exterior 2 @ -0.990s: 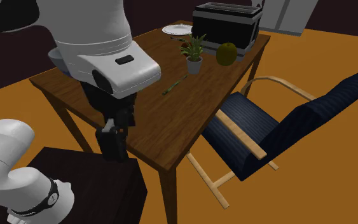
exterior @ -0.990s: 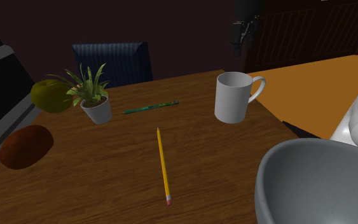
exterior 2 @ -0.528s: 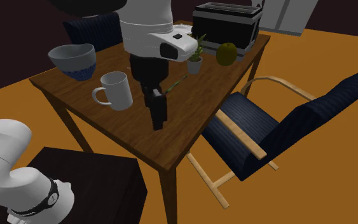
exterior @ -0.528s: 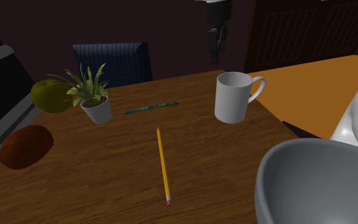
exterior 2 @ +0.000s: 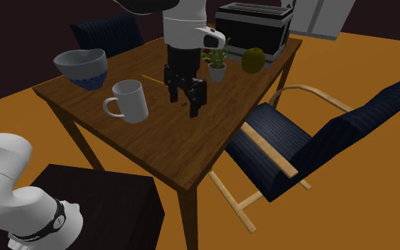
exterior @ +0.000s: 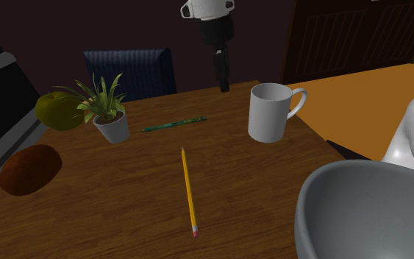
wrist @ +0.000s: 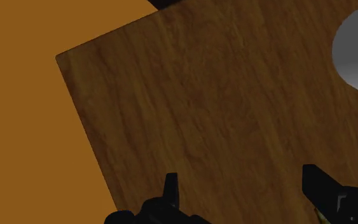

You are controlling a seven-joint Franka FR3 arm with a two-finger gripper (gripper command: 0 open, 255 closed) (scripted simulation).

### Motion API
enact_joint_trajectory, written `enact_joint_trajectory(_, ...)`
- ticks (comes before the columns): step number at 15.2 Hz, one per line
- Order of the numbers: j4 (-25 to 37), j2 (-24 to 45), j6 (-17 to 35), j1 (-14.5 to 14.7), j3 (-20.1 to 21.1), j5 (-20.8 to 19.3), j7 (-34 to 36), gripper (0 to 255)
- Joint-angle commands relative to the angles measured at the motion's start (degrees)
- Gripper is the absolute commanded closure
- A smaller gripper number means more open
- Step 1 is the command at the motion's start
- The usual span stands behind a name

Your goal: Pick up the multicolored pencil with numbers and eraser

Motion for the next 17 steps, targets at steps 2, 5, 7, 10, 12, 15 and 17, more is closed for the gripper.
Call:
enact_joint_trajectory(2, 2.95, 3.39, -0.67, 2.32, 2.57, -0.91, -2.07, 0)
enact_joint_trajectory(5, 5.75, 6.67, -1.36, 4.62, 5.07, -2.03, -4.09, 0)
enact_joint_trajectory(7, 6.92, 8.07, -1.68, 5.69, 6.18, -2.57, -4.99, 0)
enact_joint_trajectory(10, 4.62, 8.07, 0.62, 5.69, 6.18, -2.59, -4.81, 0)
enact_joint_trajectory(12, 3.16, 8.14, 2.14, 5.69, 6.18, -2.62, -4.67, 0)
enact_joint_trajectory(15, 1.36, 8.31, 4.09, 5.70, 6.19, -2.70, -4.48, 0)
enact_joint_trajectory(17, 1.44, 8.32, 4.02, 5.68, 6.17, -2.70, -4.51, 255)
